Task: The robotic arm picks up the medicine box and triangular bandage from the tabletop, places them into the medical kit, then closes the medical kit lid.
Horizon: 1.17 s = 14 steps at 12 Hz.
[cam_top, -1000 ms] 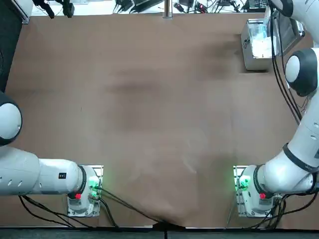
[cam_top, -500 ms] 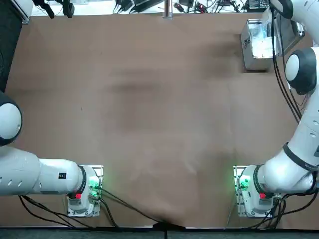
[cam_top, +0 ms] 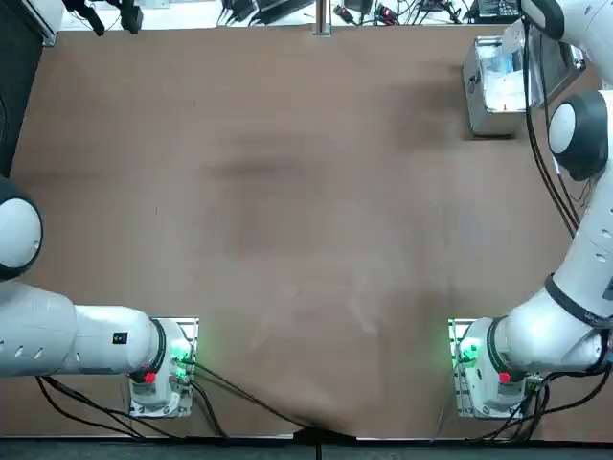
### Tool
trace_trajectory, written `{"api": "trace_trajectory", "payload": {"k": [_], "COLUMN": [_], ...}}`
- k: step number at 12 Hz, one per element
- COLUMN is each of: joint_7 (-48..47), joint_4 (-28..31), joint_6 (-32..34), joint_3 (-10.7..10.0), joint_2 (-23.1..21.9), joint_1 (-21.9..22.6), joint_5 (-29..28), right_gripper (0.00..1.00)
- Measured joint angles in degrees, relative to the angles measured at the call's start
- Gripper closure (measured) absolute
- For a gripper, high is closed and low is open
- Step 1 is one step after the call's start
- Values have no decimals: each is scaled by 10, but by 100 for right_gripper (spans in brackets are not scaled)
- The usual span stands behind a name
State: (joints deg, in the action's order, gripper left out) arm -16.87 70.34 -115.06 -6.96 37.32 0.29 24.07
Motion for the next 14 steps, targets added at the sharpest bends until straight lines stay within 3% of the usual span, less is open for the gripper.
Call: {"api": "trace_trajectory", "payload": {"k": [14], "joint_7": [0], "joint_4": [0], "joint_6": [27], "joint_3": [3], "joint_2": [25], "joint_1": [-2], "joint_5": [16], "right_gripper": [96]}}
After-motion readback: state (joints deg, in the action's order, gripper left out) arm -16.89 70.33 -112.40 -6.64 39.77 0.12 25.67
